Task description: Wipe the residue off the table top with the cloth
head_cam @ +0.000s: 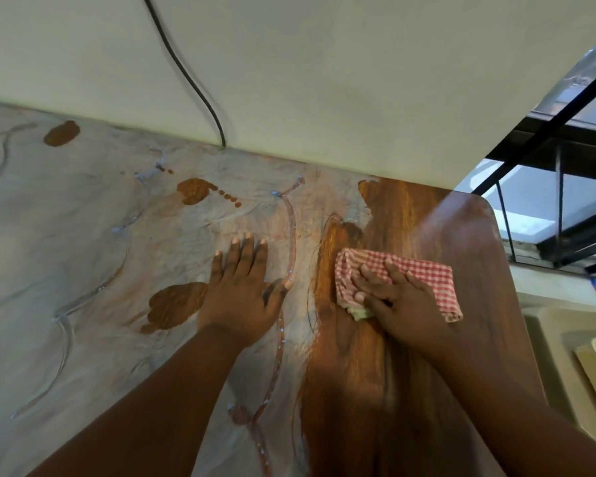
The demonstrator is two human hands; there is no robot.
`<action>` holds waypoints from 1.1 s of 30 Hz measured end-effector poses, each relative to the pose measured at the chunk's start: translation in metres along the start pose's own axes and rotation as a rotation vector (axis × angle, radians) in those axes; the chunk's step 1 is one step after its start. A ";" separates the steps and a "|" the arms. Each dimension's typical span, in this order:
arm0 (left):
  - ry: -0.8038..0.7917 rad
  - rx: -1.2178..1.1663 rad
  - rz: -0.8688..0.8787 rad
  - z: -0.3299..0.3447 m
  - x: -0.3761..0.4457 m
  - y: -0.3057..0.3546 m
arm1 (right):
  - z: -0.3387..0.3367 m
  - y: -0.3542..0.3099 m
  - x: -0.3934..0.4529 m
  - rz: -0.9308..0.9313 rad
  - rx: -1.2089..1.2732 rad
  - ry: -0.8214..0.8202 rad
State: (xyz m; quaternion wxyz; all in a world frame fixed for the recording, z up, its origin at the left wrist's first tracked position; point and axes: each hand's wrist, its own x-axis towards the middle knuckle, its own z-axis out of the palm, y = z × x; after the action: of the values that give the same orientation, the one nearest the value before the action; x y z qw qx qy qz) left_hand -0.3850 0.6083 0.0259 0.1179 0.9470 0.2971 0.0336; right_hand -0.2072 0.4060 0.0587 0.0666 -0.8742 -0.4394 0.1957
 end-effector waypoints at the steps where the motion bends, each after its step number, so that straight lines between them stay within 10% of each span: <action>1: -0.007 -0.002 -0.003 -0.001 0.000 0.000 | -0.006 0.001 0.016 0.038 -0.015 0.017; 10: -0.028 0.014 0.003 -0.001 -0.001 0.000 | -0.044 -0.012 0.156 0.155 0.048 0.104; 20: -0.032 -0.023 -0.015 0.000 -0.001 -0.003 | -0.062 0.023 0.177 -0.018 -0.009 0.038; 33: -0.037 -0.007 0.001 -0.001 0.000 0.000 | -0.044 -0.030 0.191 0.215 -0.024 0.144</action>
State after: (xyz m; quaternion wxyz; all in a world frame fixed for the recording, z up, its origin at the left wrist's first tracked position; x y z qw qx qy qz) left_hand -0.3850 0.6085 0.0267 0.1265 0.9472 0.2941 0.0171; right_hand -0.1087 0.5783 0.0531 0.0663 -0.9288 -0.3394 0.1331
